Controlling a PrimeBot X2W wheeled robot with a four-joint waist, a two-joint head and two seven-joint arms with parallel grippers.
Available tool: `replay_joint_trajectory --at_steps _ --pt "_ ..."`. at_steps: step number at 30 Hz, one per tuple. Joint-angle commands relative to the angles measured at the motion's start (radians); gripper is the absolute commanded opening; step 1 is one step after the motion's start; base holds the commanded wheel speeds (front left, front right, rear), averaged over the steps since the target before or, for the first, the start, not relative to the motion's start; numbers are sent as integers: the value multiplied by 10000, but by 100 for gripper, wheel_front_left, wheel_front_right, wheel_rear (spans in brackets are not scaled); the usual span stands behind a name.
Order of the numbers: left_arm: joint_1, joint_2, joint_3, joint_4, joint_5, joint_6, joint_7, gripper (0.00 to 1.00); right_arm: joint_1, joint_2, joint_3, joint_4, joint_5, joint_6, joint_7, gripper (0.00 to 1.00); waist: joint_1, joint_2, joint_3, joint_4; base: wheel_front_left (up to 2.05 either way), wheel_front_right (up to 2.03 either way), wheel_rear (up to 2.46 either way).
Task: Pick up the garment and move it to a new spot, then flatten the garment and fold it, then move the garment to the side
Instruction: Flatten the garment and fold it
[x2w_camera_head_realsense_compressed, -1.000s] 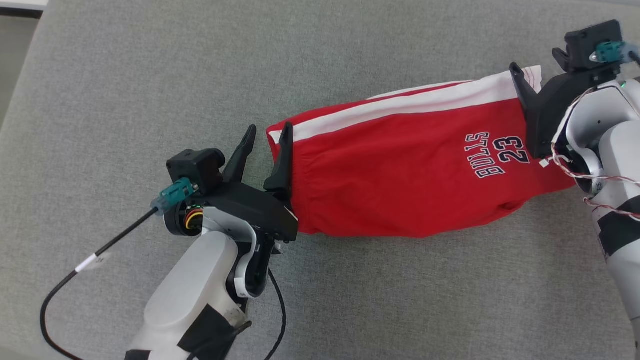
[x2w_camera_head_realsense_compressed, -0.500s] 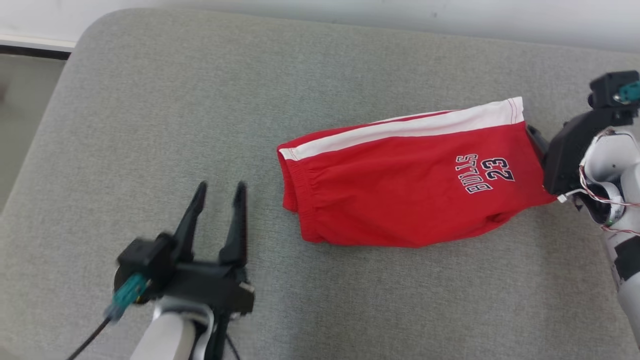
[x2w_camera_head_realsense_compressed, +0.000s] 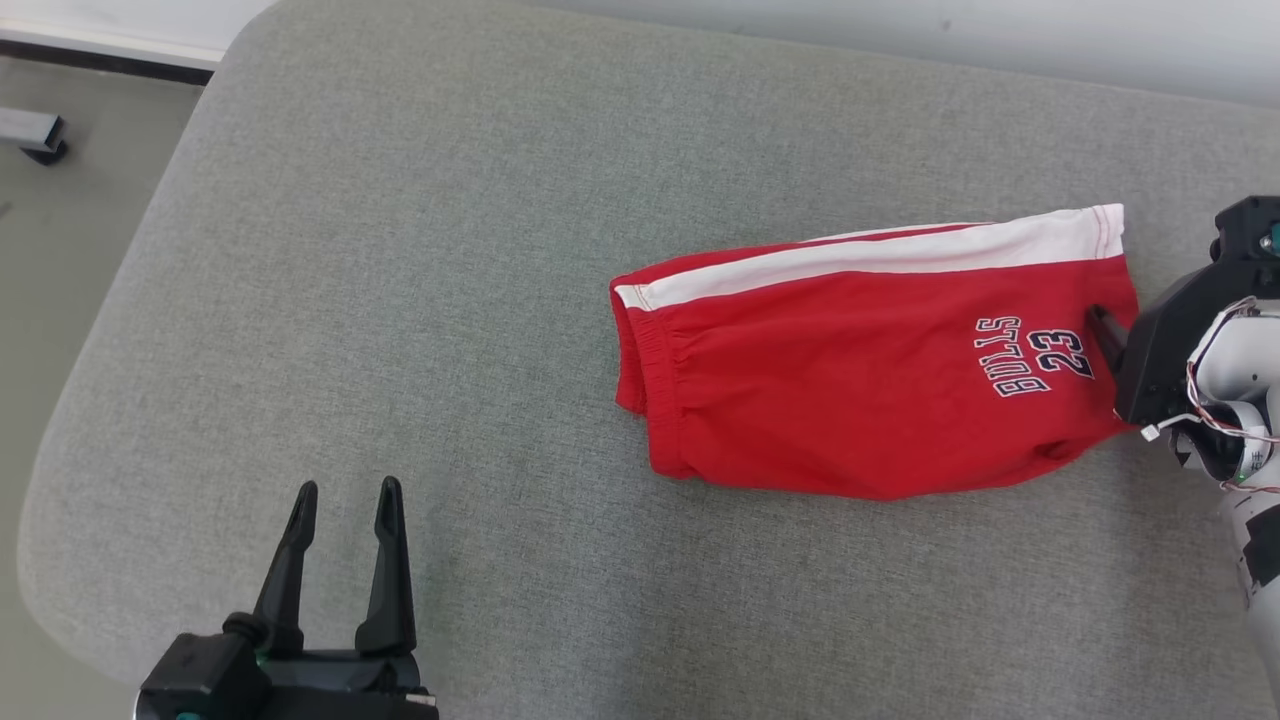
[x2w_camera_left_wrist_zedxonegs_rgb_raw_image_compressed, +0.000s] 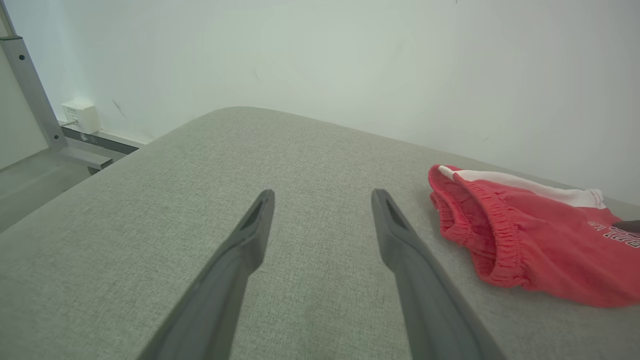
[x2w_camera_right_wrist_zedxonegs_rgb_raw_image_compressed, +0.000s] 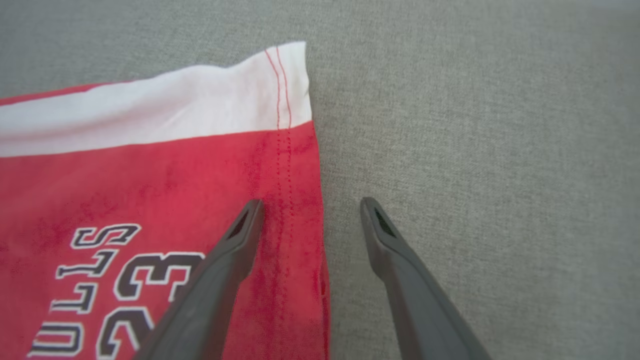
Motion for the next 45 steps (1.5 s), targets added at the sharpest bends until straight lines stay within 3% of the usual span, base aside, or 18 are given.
replay_joint_trajectory --at_steps 1,8,9,11,36,45 --pt "183 -40 62 -32 24 -30 -27 100 189 71 -90 124 -104 -28 100 100 1 0 78 89 0 0 0" --pt "458 -48 32 -6 -348 -74 -27 100 600 599 -3 293 -97 -2 876 100 1 0 102 143 0 0 0" --pt "488 -49 8 11 -378 -63 -27 100 668 631 40 282 -50 -1 970 61 1 0 95 134 0 0 0" --pt "514 -52 -26 25 -424 -19 -27 100 748 682 54 176 -2 4 963 0 1 0 59 100 0 0 0" --pt "1170 -49 -338 563 -356 -58 -28 100 2429 -78 -2207 -1404 -1826 -30 -220 0 1 0 -1405 -746 0 0 0" --pt "1015 -49 -652 1029 -551 82 -28 100 2949 365 -1691 -2902 -2062 -28 276 0 1 0 -2064 -867 0 0 0"
